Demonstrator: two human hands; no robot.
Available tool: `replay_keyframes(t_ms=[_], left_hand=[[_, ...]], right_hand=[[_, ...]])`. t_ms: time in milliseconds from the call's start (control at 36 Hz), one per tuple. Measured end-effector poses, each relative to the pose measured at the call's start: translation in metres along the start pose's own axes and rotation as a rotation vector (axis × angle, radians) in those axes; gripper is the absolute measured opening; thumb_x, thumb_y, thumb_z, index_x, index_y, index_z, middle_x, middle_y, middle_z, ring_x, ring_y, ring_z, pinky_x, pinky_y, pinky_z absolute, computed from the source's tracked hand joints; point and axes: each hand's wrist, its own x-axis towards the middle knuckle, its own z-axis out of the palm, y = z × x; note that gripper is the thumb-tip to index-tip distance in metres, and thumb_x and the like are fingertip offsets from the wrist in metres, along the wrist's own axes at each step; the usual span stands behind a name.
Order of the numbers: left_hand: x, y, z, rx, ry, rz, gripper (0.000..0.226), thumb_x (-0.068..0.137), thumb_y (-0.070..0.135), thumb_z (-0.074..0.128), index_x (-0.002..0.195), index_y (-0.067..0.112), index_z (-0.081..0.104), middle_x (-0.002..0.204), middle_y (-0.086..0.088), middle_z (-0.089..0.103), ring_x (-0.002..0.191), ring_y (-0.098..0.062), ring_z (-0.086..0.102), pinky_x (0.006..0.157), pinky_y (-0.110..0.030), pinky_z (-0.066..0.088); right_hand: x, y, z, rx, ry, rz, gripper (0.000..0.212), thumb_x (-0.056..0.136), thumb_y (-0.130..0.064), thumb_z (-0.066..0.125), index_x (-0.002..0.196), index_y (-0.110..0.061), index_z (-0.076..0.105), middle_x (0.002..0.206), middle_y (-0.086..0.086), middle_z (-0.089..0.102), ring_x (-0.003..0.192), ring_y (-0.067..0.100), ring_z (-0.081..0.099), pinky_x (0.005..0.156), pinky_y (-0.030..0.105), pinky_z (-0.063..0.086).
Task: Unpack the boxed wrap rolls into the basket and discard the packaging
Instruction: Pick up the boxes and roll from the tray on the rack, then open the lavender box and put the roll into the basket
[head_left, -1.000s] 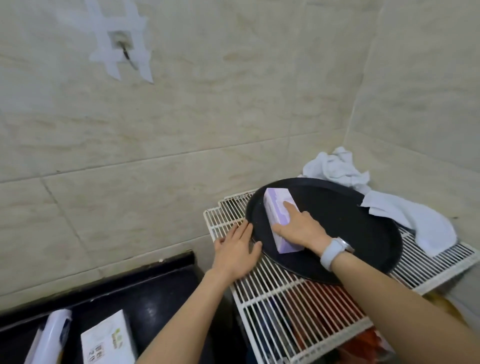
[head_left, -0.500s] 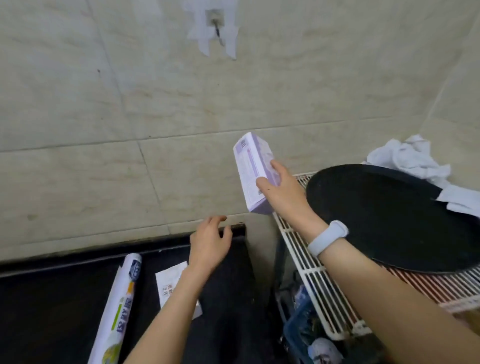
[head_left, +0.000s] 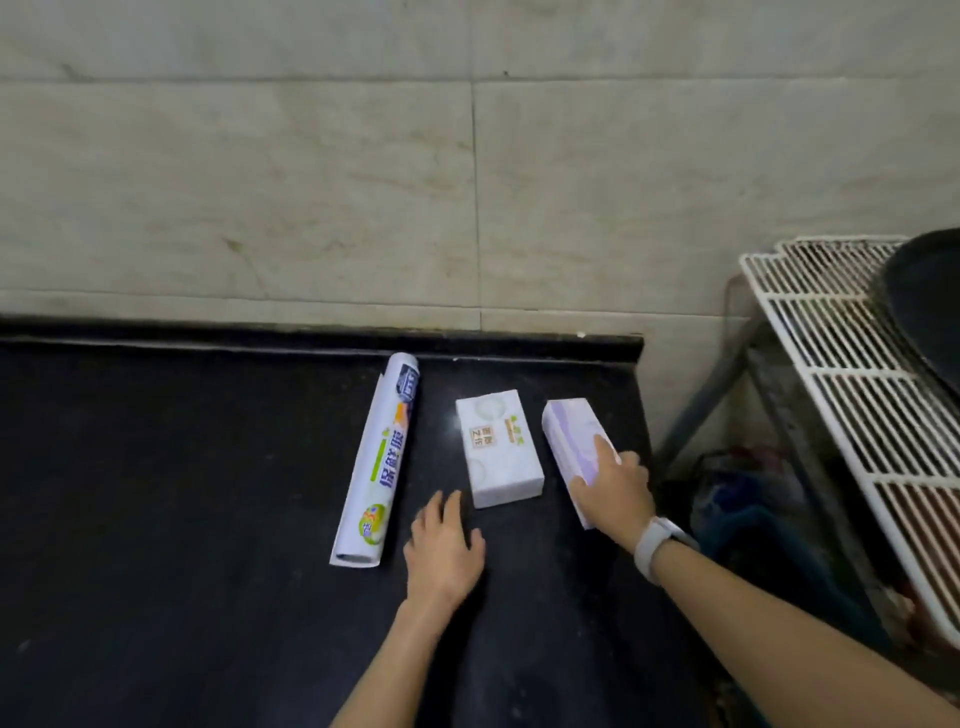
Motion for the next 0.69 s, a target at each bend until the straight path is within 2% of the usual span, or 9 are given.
replay_keyframes(t_ms=[111, 222, 278, 333, 417, 472, 583, 694], left_hand=[[0.003, -0.02, 0.02, 0.152, -0.137, -0.046, 0.069, 0.091, 0.043, 0.042, 0.148, 0.024, 0.008, 0.16, -0.003, -0.006, 0.146, -0.03, -0.008, 0.115, -0.055, 0.007], [0.004, -0.027, 0.033, 0.222, -0.155, -0.042, 0.074, 0.089, 0.049, 0.041, 0.149, 0.025, 0.003, 0.159, -0.005, -0.014, 0.145, -0.03, -0.015, 0.114, -0.058, -0.001], [0.004, -0.028, 0.034, 0.201, -0.126, -0.045, 0.072, 0.089, 0.048, 0.043, 0.148, 0.025, 0.009, 0.159, -0.004, -0.009, 0.145, -0.029, -0.012, 0.114, -0.057, 0.001], [0.005, -0.025, 0.03, 0.109, -0.061, -0.069, 0.062, 0.089, 0.041, 0.045, 0.145, 0.024, 0.023, 0.159, -0.004, 0.006, 0.146, -0.027, 0.0, 0.114, -0.054, 0.007], [0.013, -0.01, 0.013, -0.211, 0.12, -0.1, 0.048, 0.092, 0.031, 0.046, 0.137, 0.016, 0.037, 0.149, -0.007, 0.032, 0.139, -0.026, 0.026, 0.111, -0.049, 0.022], [0.024, 0.008, -0.001, -0.357, 0.184, -0.061, 0.05, 0.092, 0.032, 0.047, 0.137, 0.013, 0.037, 0.146, -0.008, 0.036, 0.135, -0.026, 0.033, 0.109, -0.047, 0.028], [0.055, 0.048, -0.014, -0.292, 0.128, -0.028, 0.069, 0.086, 0.048, 0.051, 0.142, 0.016, 0.027, 0.149, -0.008, 0.028, 0.132, -0.032, 0.035, 0.106, -0.049, 0.031], [0.076, 0.074, -0.005, -0.135, -0.035, -0.098, 0.095, 0.077, 0.06, 0.057, 0.147, 0.023, 0.004, 0.157, -0.012, -0.003, 0.134, -0.039, 0.025, 0.106, -0.053, 0.026]], right_hand=[[0.003, 0.003, 0.02, -0.028, -0.024, -0.036, 0.07, 0.088, -0.029, 0.053, 0.144, -0.022, 0.014, 0.136, 0.022, 0.029, 0.12, 0.042, 0.037, 0.098, 0.046, 0.04], [0.009, 0.006, 0.027, -0.044, -0.04, -0.054, 0.08, 0.087, -0.034, 0.056, 0.146, -0.024, 0.004, 0.141, 0.021, 0.023, 0.124, 0.041, 0.034, 0.1, 0.048, 0.039], [0.011, 0.007, 0.028, -0.073, -0.038, -0.057, 0.08, 0.087, -0.04, 0.055, 0.146, -0.025, 0.003, 0.143, 0.019, 0.023, 0.125, 0.04, 0.035, 0.099, 0.048, 0.039], [0.011, 0.009, 0.028, -0.106, -0.036, -0.047, 0.08, 0.086, -0.043, 0.054, 0.145, -0.028, 0.002, 0.144, 0.017, 0.022, 0.125, 0.039, 0.037, 0.099, 0.048, 0.04], [0.011, 0.01, 0.029, -0.11, -0.051, -0.03, 0.081, 0.086, -0.042, 0.055, 0.145, -0.031, 0.001, 0.144, 0.014, 0.022, 0.124, 0.036, 0.039, 0.097, 0.048, 0.042], [0.012, 0.009, 0.028, -0.102, -0.062, -0.022, 0.081, 0.085, -0.04, 0.056, 0.144, -0.032, 0.001, 0.142, 0.014, 0.024, 0.123, 0.036, 0.04, 0.095, 0.048, 0.043], [0.012, 0.008, 0.026, -0.095, -0.051, -0.005, 0.078, 0.085, -0.038, 0.057, 0.143, -0.034, 0.005, 0.138, 0.014, 0.028, 0.12, 0.036, 0.043, 0.093, 0.047, 0.044], [0.009, 0.011, 0.023, -0.078, -0.042, 0.003, 0.075, 0.084, -0.037, 0.056, 0.141, -0.04, 0.007, 0.137, 0.012, 0.031, 0.117, 0.033, 0.045, 0.094, 0.046, 0.047]])
